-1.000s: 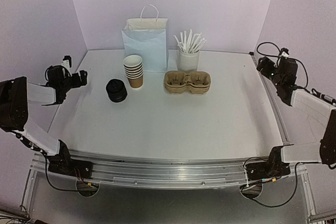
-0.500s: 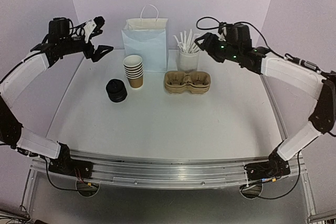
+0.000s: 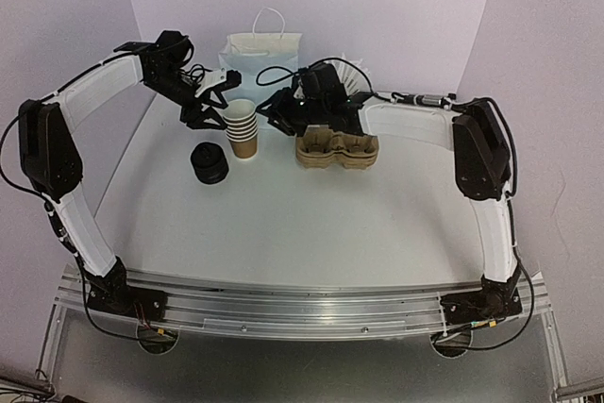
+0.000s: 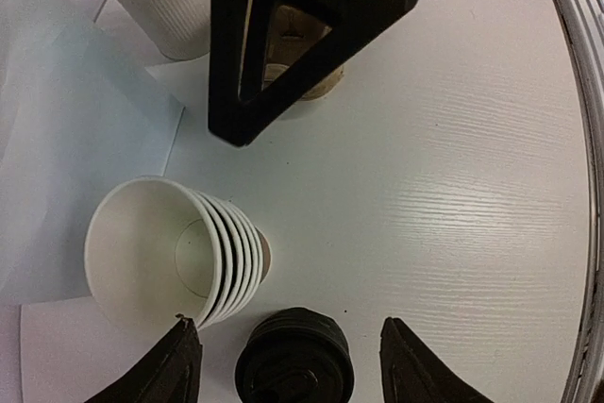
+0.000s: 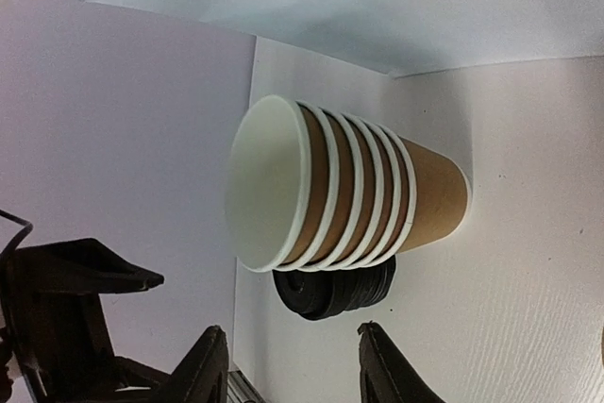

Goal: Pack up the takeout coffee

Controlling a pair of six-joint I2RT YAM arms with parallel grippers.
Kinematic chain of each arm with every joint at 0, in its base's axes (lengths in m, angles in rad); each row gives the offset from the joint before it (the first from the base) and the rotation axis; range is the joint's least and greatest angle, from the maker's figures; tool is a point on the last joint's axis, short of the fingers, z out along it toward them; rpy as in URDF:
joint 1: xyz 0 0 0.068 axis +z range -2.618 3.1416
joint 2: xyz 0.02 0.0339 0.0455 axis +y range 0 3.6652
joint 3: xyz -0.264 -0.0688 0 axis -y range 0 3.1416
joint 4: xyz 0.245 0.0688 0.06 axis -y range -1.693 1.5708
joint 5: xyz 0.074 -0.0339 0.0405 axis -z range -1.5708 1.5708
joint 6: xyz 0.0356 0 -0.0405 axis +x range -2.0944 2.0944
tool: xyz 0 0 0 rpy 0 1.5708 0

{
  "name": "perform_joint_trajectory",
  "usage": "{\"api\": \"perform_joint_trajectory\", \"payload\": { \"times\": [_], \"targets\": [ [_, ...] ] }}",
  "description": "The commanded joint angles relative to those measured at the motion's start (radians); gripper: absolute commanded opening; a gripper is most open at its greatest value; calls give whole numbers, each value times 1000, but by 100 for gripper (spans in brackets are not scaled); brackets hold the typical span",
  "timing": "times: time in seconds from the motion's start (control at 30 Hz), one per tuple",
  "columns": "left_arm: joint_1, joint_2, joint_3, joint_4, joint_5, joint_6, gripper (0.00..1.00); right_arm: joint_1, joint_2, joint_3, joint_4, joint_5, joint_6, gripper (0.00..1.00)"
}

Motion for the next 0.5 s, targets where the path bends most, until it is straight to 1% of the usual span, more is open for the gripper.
{"api": "perform_joint_trajectory", "payload": {
  "times": [0.0,0.1,0.17,0.3,0.4,0.47],
  "targets": [
    [-28,43,64,22,-65,60,58,4,41,34,115,-33,106,40],
    [-29,88,92,17,-80,71,52,6,69,36,146,-36,130,37],
    [-29,114,111,7,-89,72,49,6,89,46,150,-38,133,37],
    [-29,165,152,0,-102,68,40,6,107,47,162,-25,128,36],
    [-29,183,166,-3,-108,69,37,7,108,45,165,-19,122,36],
    [-30,187,170,2,-110,66,32,6,111,45,166,-16,119,35]
  ]
}}
